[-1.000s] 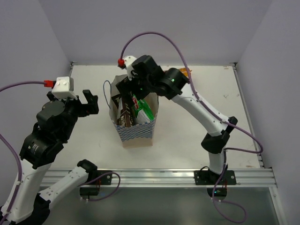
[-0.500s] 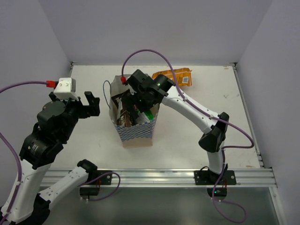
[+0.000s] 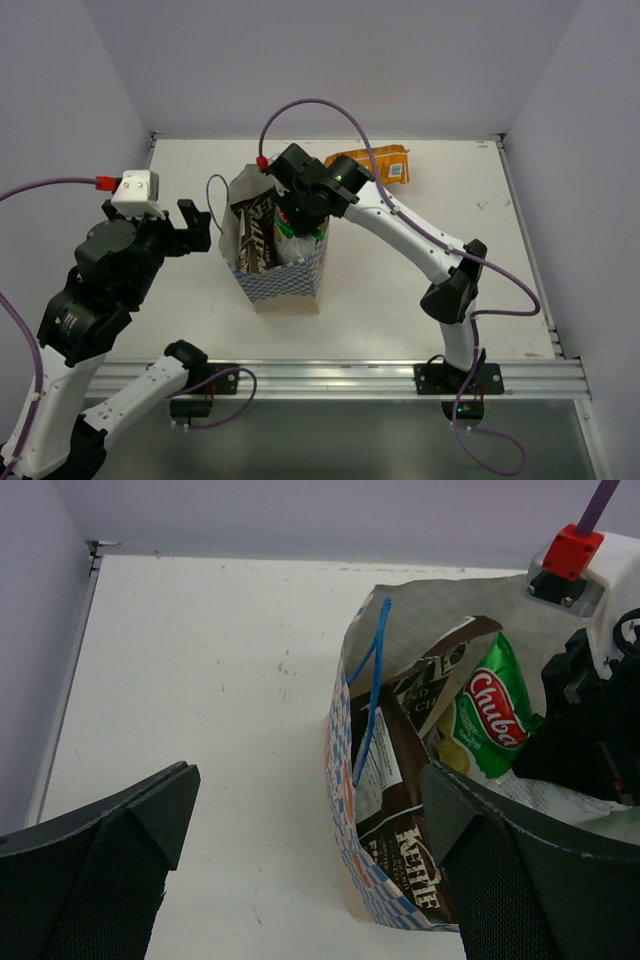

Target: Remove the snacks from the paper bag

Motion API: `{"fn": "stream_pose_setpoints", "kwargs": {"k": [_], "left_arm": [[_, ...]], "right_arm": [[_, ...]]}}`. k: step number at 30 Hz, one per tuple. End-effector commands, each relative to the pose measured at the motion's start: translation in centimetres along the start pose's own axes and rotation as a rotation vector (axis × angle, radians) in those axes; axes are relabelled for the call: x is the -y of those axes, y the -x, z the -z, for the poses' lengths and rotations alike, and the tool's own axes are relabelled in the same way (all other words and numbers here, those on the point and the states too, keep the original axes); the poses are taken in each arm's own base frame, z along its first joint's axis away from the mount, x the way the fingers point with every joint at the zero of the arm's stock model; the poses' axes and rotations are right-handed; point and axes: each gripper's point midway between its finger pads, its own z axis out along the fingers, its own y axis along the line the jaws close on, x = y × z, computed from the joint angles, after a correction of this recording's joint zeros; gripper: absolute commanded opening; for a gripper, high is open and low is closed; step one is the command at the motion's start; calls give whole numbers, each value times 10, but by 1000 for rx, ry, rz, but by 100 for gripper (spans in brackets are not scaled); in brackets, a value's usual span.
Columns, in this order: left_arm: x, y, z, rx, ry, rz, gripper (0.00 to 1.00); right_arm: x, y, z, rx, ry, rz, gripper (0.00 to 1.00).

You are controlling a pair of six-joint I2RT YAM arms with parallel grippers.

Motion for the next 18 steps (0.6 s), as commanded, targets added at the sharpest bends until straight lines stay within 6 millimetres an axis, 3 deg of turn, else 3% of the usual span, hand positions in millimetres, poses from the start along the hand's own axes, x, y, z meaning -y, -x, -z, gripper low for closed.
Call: {"fn": "stream_pose_setpoints", "kwargs": {"k": [1, 3, 10, 18], "left_arm": [[0, -6, 2, -20, -7, -5, 100], [1, -7, 1, -22, -13, -6, 100], [7, -9, -2, -30, -39, 1, 100], [16, -21, -11, -66, -66, 6, 100]], "right_arm": [[-5, 48, 52, 239, 31, -1, 5], [-4, 55, 62, 285, 22, 24, 0], [-3, 79, 98, 443, 30, 64, 0], [-1, 97, 160, 610, 64, 55, 0]]}}
